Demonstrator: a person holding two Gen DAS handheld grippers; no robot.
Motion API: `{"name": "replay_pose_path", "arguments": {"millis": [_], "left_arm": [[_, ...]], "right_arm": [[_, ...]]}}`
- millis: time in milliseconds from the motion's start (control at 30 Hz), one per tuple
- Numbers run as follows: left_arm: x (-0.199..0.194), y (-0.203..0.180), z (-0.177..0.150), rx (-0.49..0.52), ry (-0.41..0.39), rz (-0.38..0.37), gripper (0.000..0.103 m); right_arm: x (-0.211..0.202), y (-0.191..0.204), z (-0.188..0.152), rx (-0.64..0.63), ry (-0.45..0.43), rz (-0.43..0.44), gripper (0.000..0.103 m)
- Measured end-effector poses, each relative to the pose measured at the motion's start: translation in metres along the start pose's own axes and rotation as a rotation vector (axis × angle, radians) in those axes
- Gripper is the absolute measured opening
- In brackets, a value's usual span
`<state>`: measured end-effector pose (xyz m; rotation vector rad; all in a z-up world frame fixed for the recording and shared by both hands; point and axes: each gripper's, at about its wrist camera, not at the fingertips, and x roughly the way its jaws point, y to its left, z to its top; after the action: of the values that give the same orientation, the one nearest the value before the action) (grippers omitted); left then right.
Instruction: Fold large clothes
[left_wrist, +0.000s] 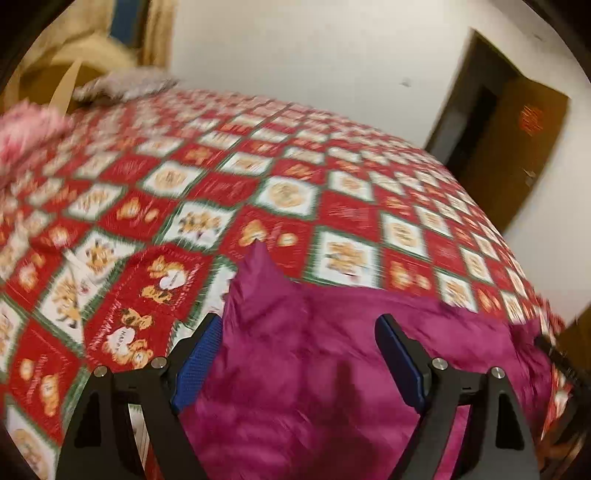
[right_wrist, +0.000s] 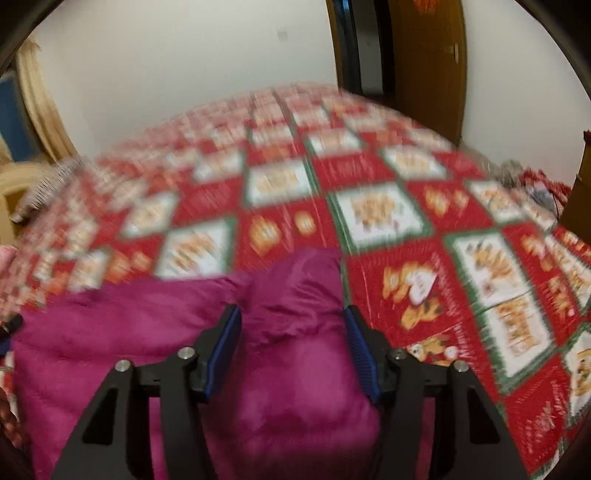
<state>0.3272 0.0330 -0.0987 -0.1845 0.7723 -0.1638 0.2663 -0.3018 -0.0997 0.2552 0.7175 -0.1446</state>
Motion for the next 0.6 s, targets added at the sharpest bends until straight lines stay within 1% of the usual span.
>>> {"name": "replay_pose_path", "arguments": {"millis": [33,67,100,133,167,200,233,267,300,333,367,400,533,600], "left_arm": [[-0.009,-0.011,-0.005,0.038,-0.009,-0.012,0.085],[-0.015,-0.02,-0.01,0.068,-0.011,-0.025,0.085],[-0.022,-0.033,-0.021,0.103,-0.011,-0.033,0.085],[-0.025,-0.041,-0.029,0.118,-0.013,-0.032,0.085],[-0.027,-0.048,-0.04,0.129,-0.011,-0.023,0.085],[-0.024,-0.052,-0.047,0.138,-0.001,-0.011,0.085],[-0.022,-0.054,-0.053,0.145,0.011,-0.005,0.085],[-0.015,-0.057,-0.064,0.153,0.039,-0.001,0.085],[-0.011,-0.058,-0.07,0.154,0.057,0.004,0.085],[-0.007,-0.057,-0.075,0.152,0.061,0.011,0.085],[-0.006,-0.057,-0.078,0.151,0.054,0.015,0.085],[-0.005,-0.056,-0.081,0.157,0.042,0.02,0.085],[0.005,-0.065,-0.089,0.221,0.018,0.067,0.085],[0.01,-0.068,-0.091,0.242,0.012,0.09,0.085]], "right_arm": [[-0.015,0.013,-0.001,-0.029,-0.016,0.022,0.061],[-0.029,0.029,-0.005,-0.063,-0.017,0.047,0.058],[-0.036,0.039,-0.008,-0.079,-0.016,0.068,0.054],[-0.047,0.054,-0.017,-0.097,-0.015,0.111,0.051],[-0.055,0.067,-0.027,-0.114,-0.011,0.147,0.045],[-0.058,0.08,-0.039,-0.136,-0.003,0.162,0.039],[-0.059,0.089,-0.049,-0.156,0.005,0.159,0.036],[-0.057,0.097,-0.061,-0.182,0.011,0.146,0.029],[-0.054,0.1,-0.068,-0.193,0.018,0.141,0.029],[-0.047,0.103,-0.078,-0.194,0.044,0.147,0.028],[-0.038,0.102,-0.086,-0.178,0.072,0.163,0.028],[-0.033,0.099,-0.09,-0.167,0.081,0.163,0.028],[-0.017,0.099,-0.103,-0.187,0.078,0.14,0.025],[-0.016,0.103,-0.109,-0.219,0.054,0.122,0.025]]}}
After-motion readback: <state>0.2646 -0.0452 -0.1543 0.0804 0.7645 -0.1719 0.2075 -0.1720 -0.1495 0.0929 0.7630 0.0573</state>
